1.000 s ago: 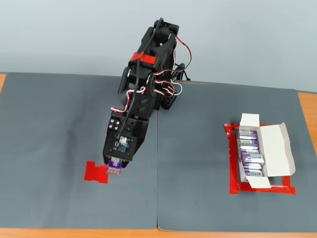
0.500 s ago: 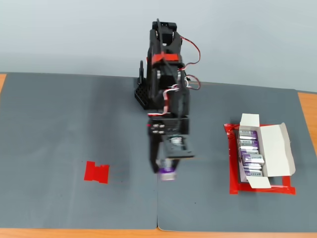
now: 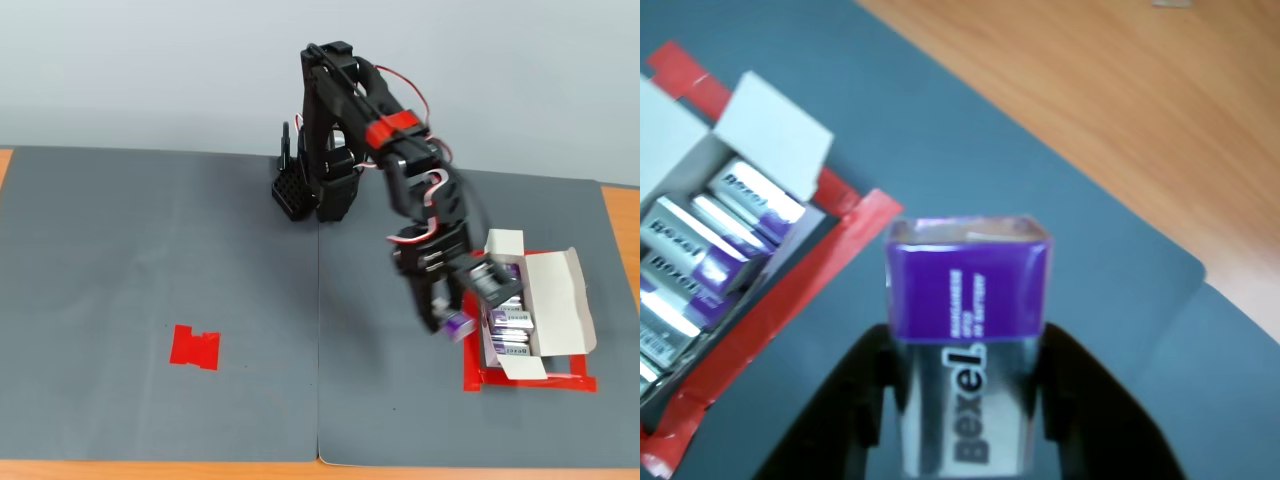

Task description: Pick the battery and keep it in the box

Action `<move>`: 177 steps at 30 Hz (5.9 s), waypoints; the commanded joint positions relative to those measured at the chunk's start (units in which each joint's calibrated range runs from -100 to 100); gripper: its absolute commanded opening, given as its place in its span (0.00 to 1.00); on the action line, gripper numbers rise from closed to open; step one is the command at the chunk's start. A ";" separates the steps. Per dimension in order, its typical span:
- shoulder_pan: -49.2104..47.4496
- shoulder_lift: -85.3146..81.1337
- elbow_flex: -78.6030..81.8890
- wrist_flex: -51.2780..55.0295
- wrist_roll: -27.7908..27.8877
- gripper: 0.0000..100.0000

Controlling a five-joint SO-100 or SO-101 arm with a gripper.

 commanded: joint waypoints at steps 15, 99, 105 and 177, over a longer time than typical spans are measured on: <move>-20.36 0.94 1.82 0.13 0.02 0.03; -22.30 17.72 1.64 -12.54 -0.08 0.11; -18.57 10.01 2.45 -12.11 -0.08 0.02; 24.17 -77.15 68.39 18.71 -3.47 0.02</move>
